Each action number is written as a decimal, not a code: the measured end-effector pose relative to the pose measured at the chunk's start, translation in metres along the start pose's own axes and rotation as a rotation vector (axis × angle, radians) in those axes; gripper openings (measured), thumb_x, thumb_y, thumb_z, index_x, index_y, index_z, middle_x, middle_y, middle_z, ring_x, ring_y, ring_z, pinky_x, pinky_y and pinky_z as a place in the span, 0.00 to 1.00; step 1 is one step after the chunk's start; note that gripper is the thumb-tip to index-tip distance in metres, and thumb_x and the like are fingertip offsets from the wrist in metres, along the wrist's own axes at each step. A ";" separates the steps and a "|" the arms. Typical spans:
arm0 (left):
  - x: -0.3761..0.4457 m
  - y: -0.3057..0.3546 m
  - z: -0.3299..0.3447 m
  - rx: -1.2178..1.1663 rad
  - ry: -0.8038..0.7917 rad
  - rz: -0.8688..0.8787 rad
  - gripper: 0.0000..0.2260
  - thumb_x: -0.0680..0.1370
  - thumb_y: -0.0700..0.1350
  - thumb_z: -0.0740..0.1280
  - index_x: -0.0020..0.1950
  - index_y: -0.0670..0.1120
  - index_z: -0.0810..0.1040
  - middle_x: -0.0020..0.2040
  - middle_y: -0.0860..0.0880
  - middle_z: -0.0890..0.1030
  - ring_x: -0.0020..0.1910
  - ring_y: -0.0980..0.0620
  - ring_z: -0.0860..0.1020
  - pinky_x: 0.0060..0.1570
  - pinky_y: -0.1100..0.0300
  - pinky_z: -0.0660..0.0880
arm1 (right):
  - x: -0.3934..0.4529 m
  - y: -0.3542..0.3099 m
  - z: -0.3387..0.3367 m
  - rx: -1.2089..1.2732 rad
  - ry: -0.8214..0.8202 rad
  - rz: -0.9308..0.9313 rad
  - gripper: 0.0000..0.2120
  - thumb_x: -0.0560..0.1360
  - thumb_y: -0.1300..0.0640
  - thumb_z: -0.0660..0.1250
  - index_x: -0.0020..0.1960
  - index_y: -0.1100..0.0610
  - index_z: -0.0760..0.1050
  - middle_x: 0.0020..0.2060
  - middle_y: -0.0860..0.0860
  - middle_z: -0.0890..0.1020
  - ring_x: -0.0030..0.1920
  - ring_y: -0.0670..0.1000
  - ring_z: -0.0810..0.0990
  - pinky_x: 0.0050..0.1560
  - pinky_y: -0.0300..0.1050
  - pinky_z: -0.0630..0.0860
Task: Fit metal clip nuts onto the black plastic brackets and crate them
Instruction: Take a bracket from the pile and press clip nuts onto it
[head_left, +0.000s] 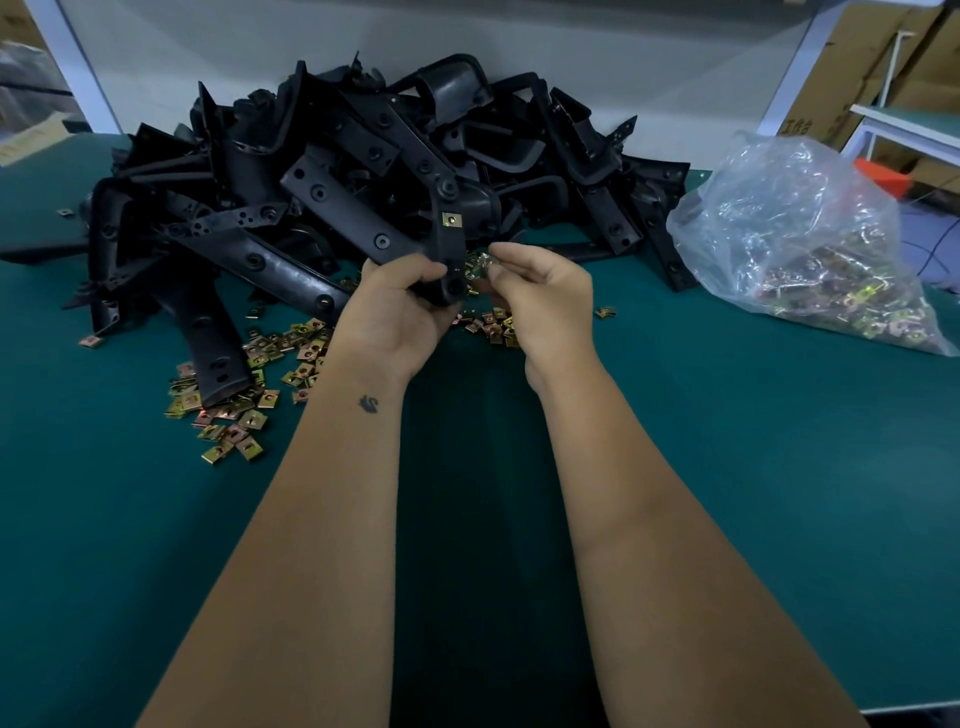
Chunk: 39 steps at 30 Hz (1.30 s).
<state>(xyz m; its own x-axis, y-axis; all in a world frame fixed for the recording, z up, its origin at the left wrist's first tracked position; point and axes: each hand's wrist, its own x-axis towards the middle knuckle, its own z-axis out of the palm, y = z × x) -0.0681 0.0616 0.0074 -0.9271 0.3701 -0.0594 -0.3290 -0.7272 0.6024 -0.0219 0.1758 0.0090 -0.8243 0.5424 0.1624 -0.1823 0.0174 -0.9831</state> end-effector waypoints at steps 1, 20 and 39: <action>0.000 0.000 0.001 -0.007 -0.007 0.003 0.18 0.77 0.28 0.58 0.62 0.44 0.65 0.57 0.39 0.75 0.51 0.44 0.77 0.47 0.54 0.80 | 0.000 -0.001 0.000 0.043 -0.004 0.011 0.10 0.76 0.69 0.68 0.53 0.59 0.82 0.43 0.52 0.85 0.42 0.45 0.84 0.45 0.35 0.79; -0.004 -0.001 0.002 -0.038 -0.081 -0.020 0.16 0.78 0.28 0.58 0.63 0.41 0.69 0.57 0.38 0.77 0.55 0.43 0.78 0.55 0.54 0.79 | -0.001 -0.005 -0.002 0.293 -0.133 0.078 0.08 0.77 0.67 0.68 0.47 0.57 0.83 0.37 0.51 0.84 0.38 0.48 0.81 0.46 0.43 0.79; -0.005 -0.003 0.004 0.030 -0.034 0.005 0.25 0.78 0.28 0.61 0.75 0.38 0.64 0.60 0.38 0.77 0.58 0.43 0.78 0.54 0.52 0.81 | -0.004 -0.008 -0.001 0.214 -0.186 0.099 0.09 0.75 0.66 0.68 0.45 0.54 0.83 0.40 0.51 0.83 0.41 0.48 0.77 0.47 0.44 0.73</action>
<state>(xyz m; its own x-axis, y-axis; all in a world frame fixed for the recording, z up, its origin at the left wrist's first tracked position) -0.0623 0.0637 0.0090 -0.9218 0.3865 -0.0296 -0.3186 -0.7117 0.6261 -0.0167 0.1745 0.0165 -0.9240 0.3694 0.0986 -0.1886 -0.2160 -0.9580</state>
